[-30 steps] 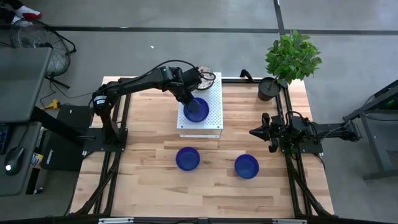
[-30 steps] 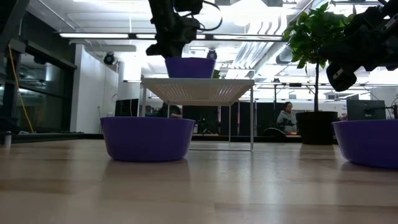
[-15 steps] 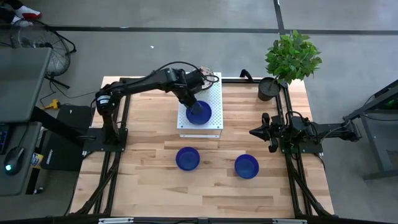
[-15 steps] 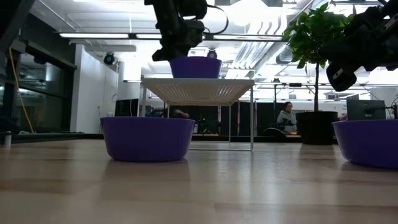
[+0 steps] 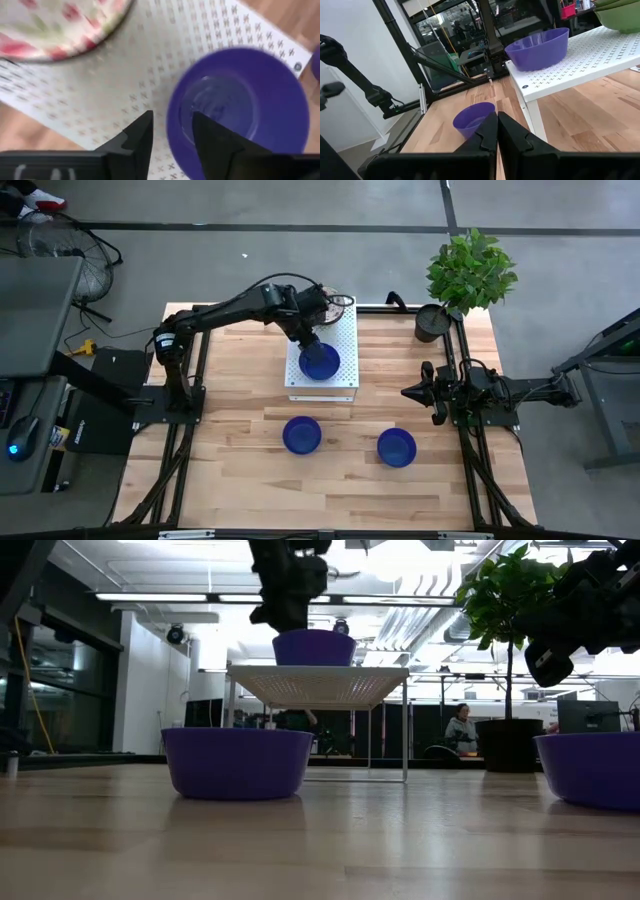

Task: Pick & Place Mini bowls
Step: Stack the left violet bowl on top of the violet bowl on the shelf

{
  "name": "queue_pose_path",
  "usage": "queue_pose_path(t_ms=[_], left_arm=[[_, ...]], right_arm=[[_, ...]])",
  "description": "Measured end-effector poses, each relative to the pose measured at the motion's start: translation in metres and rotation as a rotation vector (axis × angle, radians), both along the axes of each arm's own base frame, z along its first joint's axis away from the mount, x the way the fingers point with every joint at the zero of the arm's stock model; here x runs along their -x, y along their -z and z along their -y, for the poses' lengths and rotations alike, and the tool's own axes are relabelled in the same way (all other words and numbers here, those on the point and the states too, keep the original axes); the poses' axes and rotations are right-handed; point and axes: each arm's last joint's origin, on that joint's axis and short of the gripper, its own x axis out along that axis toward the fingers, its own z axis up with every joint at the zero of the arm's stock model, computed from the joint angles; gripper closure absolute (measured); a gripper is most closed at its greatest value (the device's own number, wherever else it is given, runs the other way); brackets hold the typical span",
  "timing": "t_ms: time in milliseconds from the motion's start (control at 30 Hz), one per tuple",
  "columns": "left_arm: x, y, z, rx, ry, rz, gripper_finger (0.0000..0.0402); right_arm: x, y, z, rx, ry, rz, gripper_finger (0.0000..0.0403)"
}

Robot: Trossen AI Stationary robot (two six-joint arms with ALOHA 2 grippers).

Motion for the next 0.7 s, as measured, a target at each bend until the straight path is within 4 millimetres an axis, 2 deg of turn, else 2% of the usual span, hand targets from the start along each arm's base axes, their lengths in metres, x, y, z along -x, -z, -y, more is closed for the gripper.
queue_pose_path(t_ms=[200, 400, 500, 700], left_arm=[[0.009, -0.044, 0.000, -0.141, 0.000, 0.041, 0.0255], [0.026, -0.081, 0.012, -0.205, 0.165, 0.046, 0.0254], [0.030, -0.090, 0.024, -0.234, 0.254, 0.022, 0.0254], [0.034, -0.092, 0.050, -0.246, 0.366, -0.057, 0.0254]], right_arm=[[0.000, 0.000, 0.000, 0.000, 0.000, 0.000, 0.0402], [0.000, 0.000, 0.000, 0.000, 0.000, 0.000, 0.0402], [0.000, 0.000, 0.000, 0.000, 0.000, 0.000, 0.0402], [0.000, 0.000, 0.000, 0.000, 0.000, 0.000, 0.0402]])
